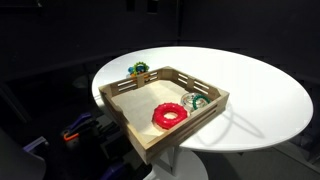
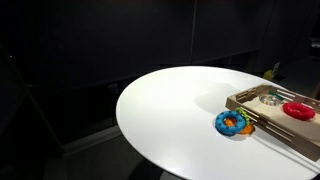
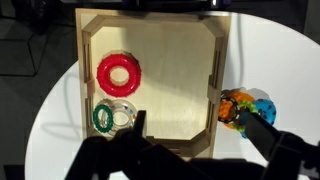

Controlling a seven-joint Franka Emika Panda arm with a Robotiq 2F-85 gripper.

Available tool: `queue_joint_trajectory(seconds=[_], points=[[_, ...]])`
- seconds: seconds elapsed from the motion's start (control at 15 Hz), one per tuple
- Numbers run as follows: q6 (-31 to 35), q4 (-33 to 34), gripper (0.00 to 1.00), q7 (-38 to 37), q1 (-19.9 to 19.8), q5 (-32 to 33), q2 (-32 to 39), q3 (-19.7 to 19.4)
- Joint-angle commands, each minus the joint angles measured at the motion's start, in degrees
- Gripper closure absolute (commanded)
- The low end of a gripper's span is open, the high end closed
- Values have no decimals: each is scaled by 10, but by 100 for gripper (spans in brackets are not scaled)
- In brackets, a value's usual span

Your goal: Remove the black and white ring from the box

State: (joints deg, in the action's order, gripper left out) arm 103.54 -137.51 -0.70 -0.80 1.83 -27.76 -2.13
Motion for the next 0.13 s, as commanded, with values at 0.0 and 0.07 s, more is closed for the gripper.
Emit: queue_joint_trajectory(seconds=[0.0, 0.07], points=[[-2, 1, 0, 1, -4, -1, 0, 3], [-2, 1, 0, 1, -4, -1, 0, 3]])
